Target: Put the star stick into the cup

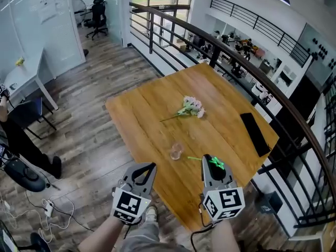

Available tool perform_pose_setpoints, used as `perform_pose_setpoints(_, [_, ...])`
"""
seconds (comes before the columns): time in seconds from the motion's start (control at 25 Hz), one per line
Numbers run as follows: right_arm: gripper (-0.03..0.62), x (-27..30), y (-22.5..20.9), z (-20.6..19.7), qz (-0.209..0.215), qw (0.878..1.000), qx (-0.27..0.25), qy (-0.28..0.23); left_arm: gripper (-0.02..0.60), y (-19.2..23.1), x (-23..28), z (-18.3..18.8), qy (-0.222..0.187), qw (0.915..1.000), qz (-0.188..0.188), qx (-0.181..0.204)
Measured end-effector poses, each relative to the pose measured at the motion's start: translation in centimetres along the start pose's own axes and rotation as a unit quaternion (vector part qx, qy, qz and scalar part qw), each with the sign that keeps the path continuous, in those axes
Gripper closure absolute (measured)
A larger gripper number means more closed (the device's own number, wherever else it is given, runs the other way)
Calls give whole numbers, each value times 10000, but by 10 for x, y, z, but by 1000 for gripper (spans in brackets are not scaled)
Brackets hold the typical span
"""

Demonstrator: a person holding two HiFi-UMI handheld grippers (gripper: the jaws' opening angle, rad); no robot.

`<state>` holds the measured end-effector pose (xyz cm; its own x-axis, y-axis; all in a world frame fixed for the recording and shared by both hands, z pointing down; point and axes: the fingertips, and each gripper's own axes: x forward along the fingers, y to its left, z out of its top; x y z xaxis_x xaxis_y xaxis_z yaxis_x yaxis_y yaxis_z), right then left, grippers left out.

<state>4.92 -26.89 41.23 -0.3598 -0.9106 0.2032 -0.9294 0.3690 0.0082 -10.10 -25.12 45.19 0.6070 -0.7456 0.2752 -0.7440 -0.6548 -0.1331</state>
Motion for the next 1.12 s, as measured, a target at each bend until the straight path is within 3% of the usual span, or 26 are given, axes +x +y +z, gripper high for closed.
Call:
perform_pose_setpoints(0.16, [556,42,-19,-16,-84,9994,184,297,568,10,42,-10,196,9993,-275,-139])
perform_pose_setpoints(0.6, [556,120,-8,-110,21,9928,284,1164,568,28,97,-81,785,9941,-650,-376])
perform_pose_setpoints(1.12, [554,134,-19,-170,190,9819,394,1840,568,15,121,-113,1223,9881,-668,-658])
